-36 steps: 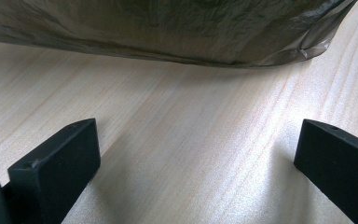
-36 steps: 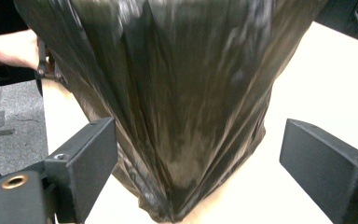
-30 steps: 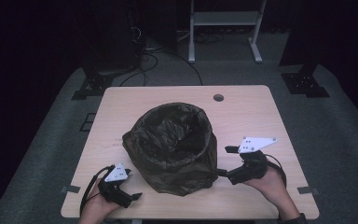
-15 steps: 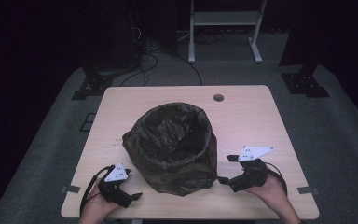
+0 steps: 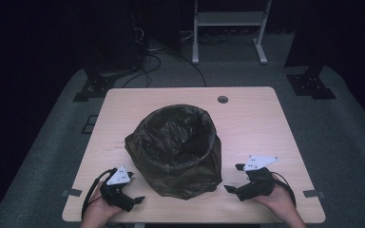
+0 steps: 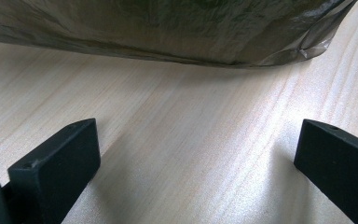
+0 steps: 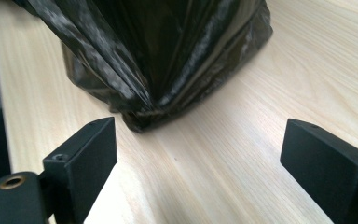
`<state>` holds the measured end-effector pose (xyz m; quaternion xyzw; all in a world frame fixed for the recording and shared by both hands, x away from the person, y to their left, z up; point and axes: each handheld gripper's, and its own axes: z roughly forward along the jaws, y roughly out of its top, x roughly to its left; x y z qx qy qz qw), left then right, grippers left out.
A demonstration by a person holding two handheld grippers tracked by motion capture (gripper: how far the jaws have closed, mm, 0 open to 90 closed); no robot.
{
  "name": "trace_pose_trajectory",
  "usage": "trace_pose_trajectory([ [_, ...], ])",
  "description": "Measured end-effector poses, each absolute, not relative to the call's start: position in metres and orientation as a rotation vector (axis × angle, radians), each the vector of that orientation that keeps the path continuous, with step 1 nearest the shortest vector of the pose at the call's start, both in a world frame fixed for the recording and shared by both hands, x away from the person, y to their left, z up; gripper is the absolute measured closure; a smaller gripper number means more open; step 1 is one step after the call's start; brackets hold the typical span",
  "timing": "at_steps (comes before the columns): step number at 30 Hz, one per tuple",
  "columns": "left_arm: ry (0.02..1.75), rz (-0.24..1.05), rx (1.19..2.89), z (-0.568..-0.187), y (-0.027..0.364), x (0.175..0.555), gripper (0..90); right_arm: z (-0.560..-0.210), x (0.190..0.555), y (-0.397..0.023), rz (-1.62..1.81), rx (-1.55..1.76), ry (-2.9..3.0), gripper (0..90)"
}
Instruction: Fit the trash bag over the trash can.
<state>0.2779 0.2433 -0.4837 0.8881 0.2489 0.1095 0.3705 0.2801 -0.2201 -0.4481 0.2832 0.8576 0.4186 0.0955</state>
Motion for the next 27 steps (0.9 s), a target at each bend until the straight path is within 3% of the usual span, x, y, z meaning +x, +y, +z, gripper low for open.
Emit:
trace_pose_trajectory([
  [27, 0.639, 0.281, 2.278, -0.484, 0.243, 0.278, 0.0, -0.48, 0.28, -0.216, 1.126, 0.841, 2.568, 9.5],
])
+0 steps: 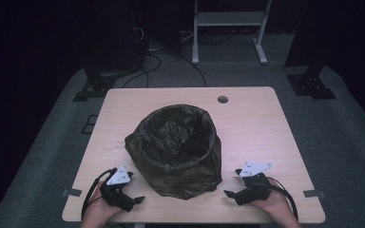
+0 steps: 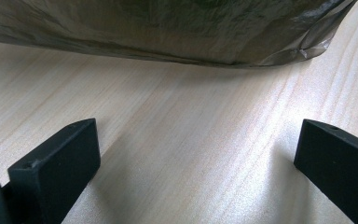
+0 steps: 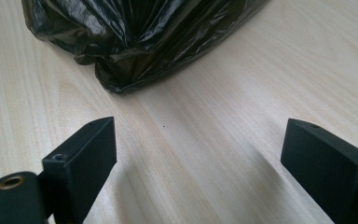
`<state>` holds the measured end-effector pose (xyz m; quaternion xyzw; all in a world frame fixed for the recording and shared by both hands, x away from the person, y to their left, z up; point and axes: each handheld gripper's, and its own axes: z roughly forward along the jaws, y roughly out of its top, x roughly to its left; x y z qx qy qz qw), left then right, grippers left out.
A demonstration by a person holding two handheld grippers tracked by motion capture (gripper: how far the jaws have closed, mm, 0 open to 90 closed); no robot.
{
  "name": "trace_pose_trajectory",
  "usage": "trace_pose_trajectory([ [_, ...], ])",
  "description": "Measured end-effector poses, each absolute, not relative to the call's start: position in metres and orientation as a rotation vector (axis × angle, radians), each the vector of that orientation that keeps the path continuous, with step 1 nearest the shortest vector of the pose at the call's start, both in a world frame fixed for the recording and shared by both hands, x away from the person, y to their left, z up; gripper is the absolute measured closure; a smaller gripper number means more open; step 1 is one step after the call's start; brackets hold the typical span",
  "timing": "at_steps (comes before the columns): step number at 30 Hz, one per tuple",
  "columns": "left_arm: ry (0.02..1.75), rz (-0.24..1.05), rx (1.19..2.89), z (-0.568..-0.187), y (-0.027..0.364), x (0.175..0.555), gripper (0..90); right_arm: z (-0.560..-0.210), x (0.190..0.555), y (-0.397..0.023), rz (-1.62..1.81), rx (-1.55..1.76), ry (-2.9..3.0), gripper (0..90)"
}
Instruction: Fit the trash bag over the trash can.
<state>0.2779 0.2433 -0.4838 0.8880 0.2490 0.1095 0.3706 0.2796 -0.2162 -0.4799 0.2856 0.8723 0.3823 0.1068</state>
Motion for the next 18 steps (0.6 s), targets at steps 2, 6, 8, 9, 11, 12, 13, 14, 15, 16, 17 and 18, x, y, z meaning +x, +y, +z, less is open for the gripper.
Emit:
trace_pose_trajectory([
  [2, 0.639, 0.281, 2.278, -0.4837, 0.2433, 0.2779, 0.0, -0.4817, 0.2802, -0.214, 1.128, 0.844, 2.572, 9.5],
  [6, 0.638, 0.281, 2.278, -0.4837, 0.2433, 0.2779, 0.0, -0.4851, 0.2818, -0.2113, 1.122, 0.841, 2.579, 9.3],
  [8, 0.639, 0.281, 2.278, -0.4837, 0.2433, 0.2779, 0.0, -0.4858, 0.282, -0.2106, 1.129, 0.837, 2.573, 9.3],
  [9, 0.639, 0.281, 2.278, -0.4837, 0.2433, 0.2779, 0.0, -0.4861, 0.2821, -0.2101, 1.134, 0.837, 2.57, 9.3],
  [11, 0.638, 0.281, 2.278, -0.4837, 0.2433, 0.2779, 0.0, -0.4866, 0.2819, -0.2093, 1.124, 0.827, 2.565, 9.3],
  [12, 0.639, 0.281, 2.278, -0.4838, 0.2433, 0.2779, 0.0, -0.4866, 0.2818, -0.209, 1.116, 0.821, 2.563, 9.4],
  [13, 0.639, 0.281, 2.278, -0.4838, 0.2433, 0.2779, 0.0, -0.4867, 0.2816, -0.2085, 1.109, 0.817, 2.561, 9.3],
  [14, 0.639, 0.281, 2.278, -0.4837, 0.2433, 0.2779, 0.0, -0.4867, 0.2814, -0.2082, 1.108, 0.816, 2.561, 9.3],
  [15, 0.638, 0.281, 2.278, -0.4838, 0.2433, 0.2779, 0.0, -0.4867, 0.2814, -0.2082, 1.108, 0.817, 2.561, 9.3],
  [16, 0.639, 0.281, 2.278, -0.4838, 0.2433, 0.2779, 0.0, -0.4867, 0.2814, -0.2082, 1.108, 0.817, 2.561, 9.3],
  [17, 0.638, 0.281, 2.278, -0.4837, 0.2433, 0.2779, 0.0, -0.4867, 0.2814, -0.2082, 1.108, 0.817, 2.561, 9.3],
  [18, 0.639, 0.281, 2.278, -0.4837, 0.2433, 0.2779, 0.0, -0.4867, 0.2814, -0.2082, 1.108, 0.817, 2.561, 9.3],
])
